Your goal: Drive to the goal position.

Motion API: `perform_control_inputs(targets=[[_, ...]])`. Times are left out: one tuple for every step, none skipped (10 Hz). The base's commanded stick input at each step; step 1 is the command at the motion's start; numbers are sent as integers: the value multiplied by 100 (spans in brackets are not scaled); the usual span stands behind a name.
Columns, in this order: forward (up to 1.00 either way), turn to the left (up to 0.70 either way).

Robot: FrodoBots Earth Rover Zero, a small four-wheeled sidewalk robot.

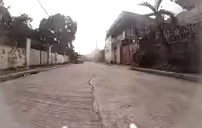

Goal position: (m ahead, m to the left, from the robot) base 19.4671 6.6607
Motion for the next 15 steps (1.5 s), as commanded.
perform_control_inputs(targets=[[70,1],[70,1],[70,1],[66,1],[65,1],[66,1],[70,1],[70,1],[70,1],[70,1],[70,1],[70,1],[70,1],[70,1],[70,1]])
